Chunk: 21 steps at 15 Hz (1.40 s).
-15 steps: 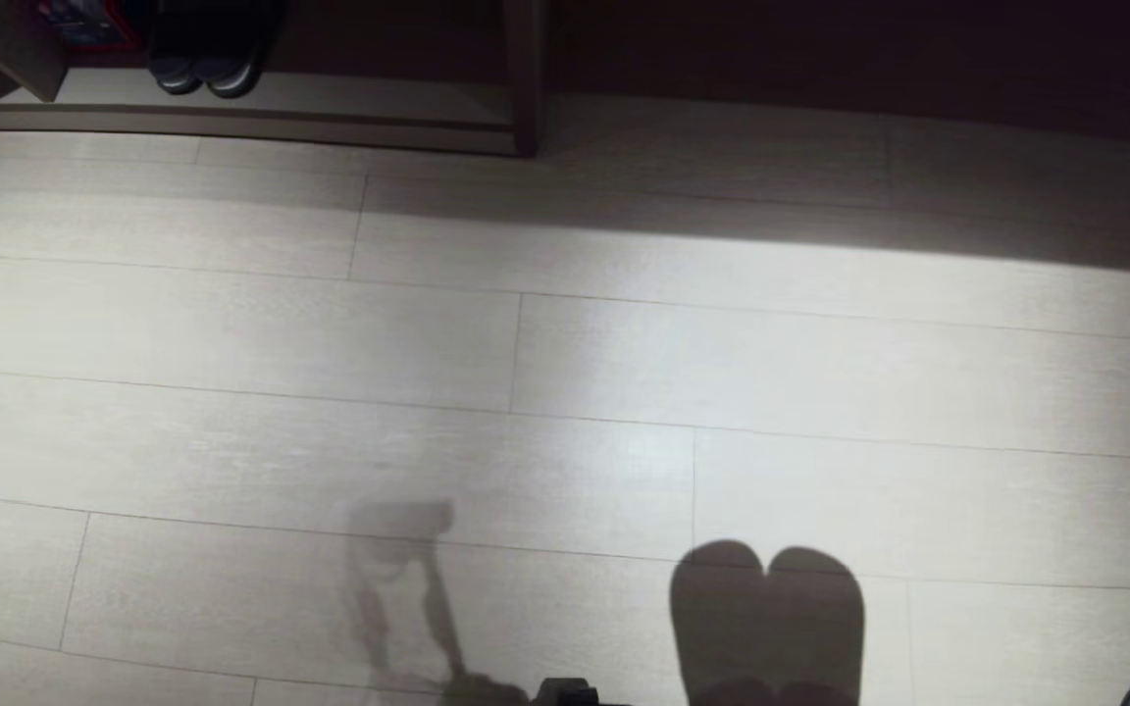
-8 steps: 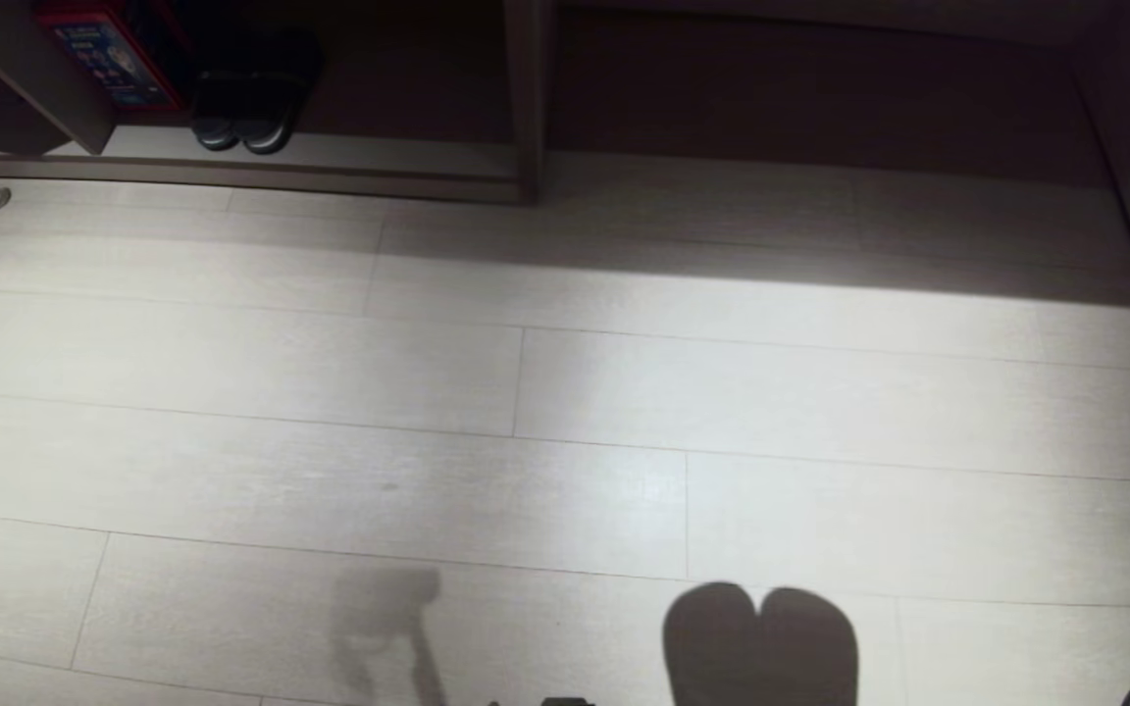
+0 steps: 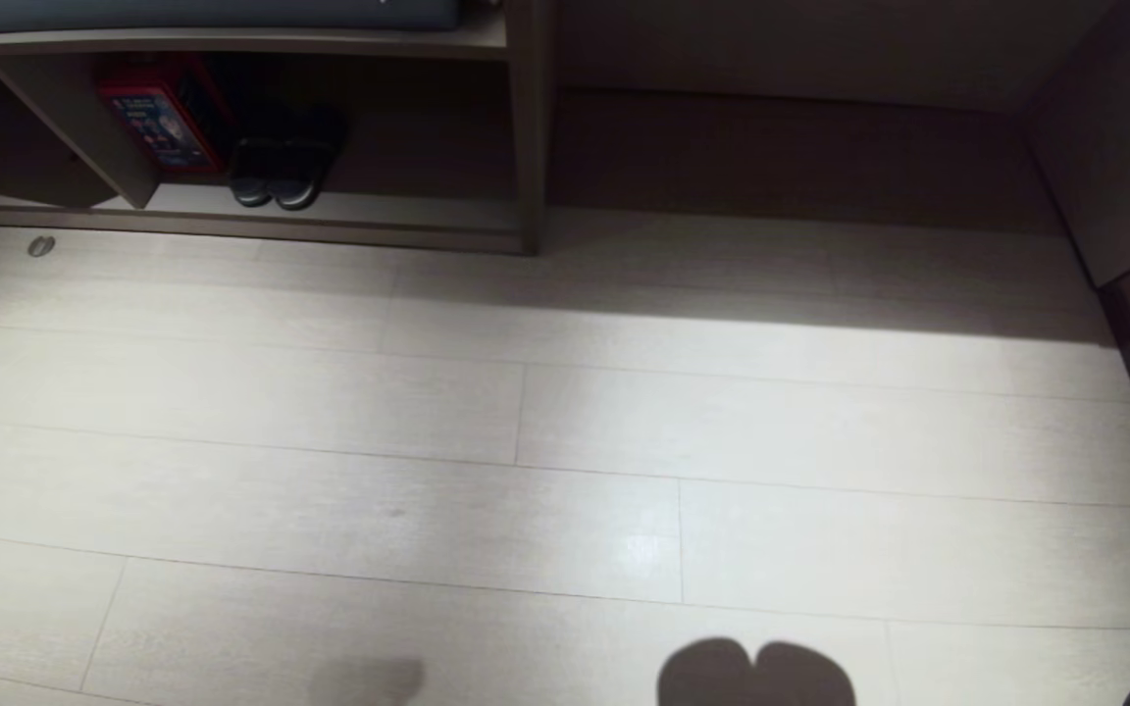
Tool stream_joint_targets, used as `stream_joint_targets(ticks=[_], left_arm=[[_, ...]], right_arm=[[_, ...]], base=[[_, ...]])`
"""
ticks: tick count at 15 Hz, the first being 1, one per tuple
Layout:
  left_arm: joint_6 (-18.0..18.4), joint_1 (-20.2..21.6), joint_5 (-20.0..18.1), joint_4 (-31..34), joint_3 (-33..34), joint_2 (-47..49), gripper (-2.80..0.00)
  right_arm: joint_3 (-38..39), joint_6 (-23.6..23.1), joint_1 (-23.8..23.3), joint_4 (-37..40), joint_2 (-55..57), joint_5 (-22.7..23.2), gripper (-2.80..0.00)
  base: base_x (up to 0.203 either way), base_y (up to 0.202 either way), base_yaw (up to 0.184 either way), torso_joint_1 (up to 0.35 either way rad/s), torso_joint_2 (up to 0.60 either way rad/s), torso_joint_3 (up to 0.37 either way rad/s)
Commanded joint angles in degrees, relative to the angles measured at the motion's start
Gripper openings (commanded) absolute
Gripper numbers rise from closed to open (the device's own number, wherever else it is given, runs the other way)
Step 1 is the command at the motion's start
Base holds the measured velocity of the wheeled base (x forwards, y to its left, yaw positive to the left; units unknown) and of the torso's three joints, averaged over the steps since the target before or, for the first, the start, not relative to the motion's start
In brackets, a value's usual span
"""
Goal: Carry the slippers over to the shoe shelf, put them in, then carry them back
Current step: Place the slippers into the shoe cabinet
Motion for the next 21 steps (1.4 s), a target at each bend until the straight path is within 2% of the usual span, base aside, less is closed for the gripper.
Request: stream_joint_targets(ticks=[1, 21], left_arm=[[0.05, 0.06, -0.01, -0.04, 0.09, 0.05, -2.80], [0.07, -0.02, 0.08, -0.04, 0.09, 0.05, -2.80]], right_arm=[[0.09, -0.05, 0.00, -0.01, -0.08, 0.00, -2.80], [0.09, -0.05, 0.00, -0.01, -0.08, 0.00, -2.80]], base=[[0.000, 0.000, 0.000, 0.006, 0.00, 0.202], [0.000, 0.000, 0.000, 0.003, 0.00, 0.203]])
